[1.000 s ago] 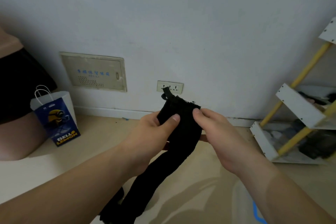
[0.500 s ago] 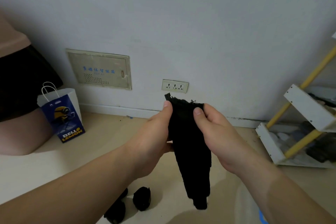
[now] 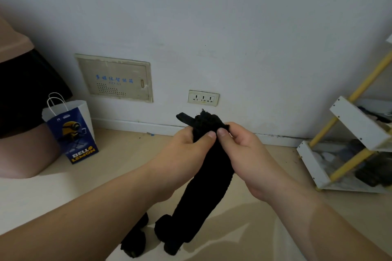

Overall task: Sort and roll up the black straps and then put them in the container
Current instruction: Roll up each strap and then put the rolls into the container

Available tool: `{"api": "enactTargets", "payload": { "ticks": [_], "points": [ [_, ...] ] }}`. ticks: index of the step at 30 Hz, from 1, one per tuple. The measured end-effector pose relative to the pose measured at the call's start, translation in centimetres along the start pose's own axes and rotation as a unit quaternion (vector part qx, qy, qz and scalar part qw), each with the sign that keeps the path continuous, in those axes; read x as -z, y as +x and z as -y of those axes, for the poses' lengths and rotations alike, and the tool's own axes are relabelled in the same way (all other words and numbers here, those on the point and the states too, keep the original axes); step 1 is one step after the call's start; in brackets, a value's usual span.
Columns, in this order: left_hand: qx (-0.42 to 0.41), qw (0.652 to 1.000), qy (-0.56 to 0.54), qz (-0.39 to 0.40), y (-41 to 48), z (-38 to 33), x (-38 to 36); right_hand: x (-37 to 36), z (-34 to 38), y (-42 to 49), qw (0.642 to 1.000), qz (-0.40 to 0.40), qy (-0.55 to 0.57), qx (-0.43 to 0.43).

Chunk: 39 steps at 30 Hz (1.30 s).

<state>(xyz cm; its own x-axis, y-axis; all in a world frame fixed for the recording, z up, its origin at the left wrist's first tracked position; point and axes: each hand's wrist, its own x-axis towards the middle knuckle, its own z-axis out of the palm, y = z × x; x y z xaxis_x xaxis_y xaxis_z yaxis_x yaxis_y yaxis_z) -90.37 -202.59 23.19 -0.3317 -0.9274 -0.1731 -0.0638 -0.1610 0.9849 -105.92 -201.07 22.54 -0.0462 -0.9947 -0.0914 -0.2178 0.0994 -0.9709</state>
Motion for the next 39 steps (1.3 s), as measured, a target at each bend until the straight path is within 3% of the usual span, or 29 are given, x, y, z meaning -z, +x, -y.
{"api": "enactTargets", "payload": {
  "ticks": [5, 16, 24, 31, 39],
  "points": [
    [-0.031, 0.998, 0.052, -0.005, 0.5, 0.1, 1.2, 0.2, 0.1, 0.3, 0.998, -0.044, 0.022, -0.040],
    [0.005, 0.999, 0.044, 0.016, 0.4, 0.1, 1.5, 1.1, 0.8, 0.0, 0.999, 0.008, 0.030, -0.040],
    [0.037, 0.997, -0.060, 0.006, 0.2, -0.3, 1.0, 0.9, 1.1, -0.4, 0.991, -0.010, 0.134, -0.028],
    [0.013, 0.990, -0.142, -0.018, 0.3, -0.7, 1.0, 0.6, 1.7, -0.2, 0.973, -0.009, 0.226, -0.049],
    [-0.009, 0.992, -0.128, -0.017, 0.6, -0.2, 1.1, 1.1, 1.7, -0.4, 0.956, 0.026, 0.283, -0.067]
  ]
}}
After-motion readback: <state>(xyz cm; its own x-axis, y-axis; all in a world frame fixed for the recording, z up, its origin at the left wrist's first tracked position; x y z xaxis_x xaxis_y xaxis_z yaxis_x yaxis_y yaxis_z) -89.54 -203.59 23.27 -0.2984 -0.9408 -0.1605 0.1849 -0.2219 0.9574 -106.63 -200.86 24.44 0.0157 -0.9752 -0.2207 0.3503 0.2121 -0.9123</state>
